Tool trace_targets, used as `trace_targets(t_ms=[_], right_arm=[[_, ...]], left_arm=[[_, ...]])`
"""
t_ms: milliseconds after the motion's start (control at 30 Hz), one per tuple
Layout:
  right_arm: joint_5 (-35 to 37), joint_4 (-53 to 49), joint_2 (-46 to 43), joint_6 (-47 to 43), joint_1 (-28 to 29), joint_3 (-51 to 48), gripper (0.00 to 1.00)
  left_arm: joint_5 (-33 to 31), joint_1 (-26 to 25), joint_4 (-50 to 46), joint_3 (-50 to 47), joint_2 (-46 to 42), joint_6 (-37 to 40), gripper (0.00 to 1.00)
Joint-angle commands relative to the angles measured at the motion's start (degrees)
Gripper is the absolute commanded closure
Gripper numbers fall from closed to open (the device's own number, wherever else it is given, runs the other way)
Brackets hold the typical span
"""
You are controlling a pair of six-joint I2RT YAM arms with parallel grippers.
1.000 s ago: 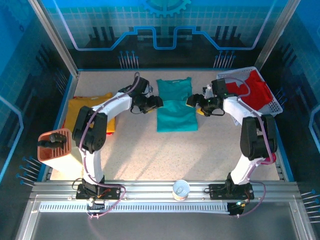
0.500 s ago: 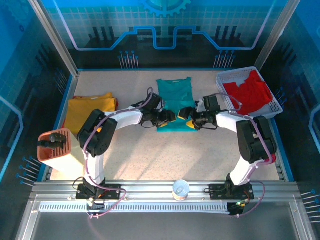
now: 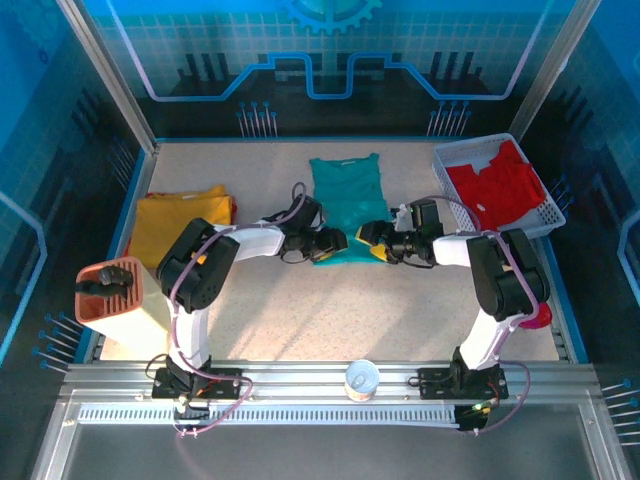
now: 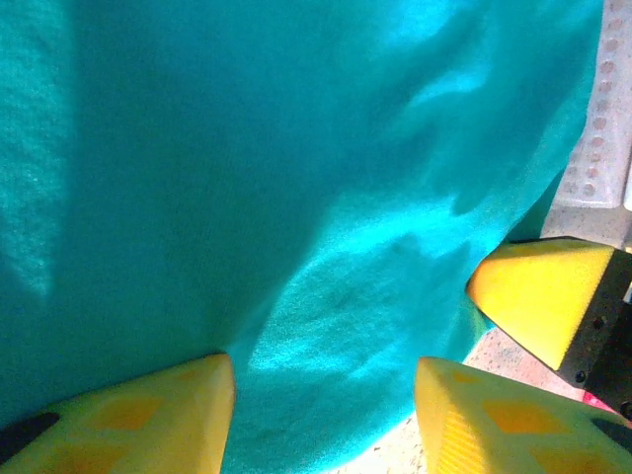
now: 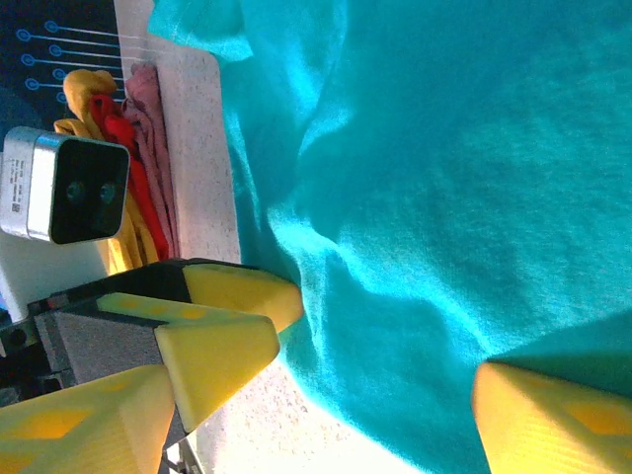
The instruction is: Fold and stack the t-shirts
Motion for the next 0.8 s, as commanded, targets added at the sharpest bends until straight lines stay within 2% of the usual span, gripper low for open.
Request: trace_targets(t_ms=[0,333,500,767], right_arm=[[5.51,-11.7,-0.81,-3.62,-0.5,-2.5,0.19],[7.92,-18.03,-7.44,-5.02,0.76,-7.2,0.19],[8.75,-20.29,-12.83,-4.97,2.16,-10.83,0.19],[14.21,-33.0,-24.6,-7.78,5.64,-10.26,0.18]], left_arm=[[-2.79,-0.33,-7.51,-3.61,-1.72,2.12,0.47],[-2.62,-2.19,-8.59,-9.79,-6.24,2.35,0.48],[-3.09,-4.82,-8.1,-13.9,-10.07,0.34,0.48],[-1.65,-8.46,-12.52,-14.44,-16.91,-2.09,0.47]])
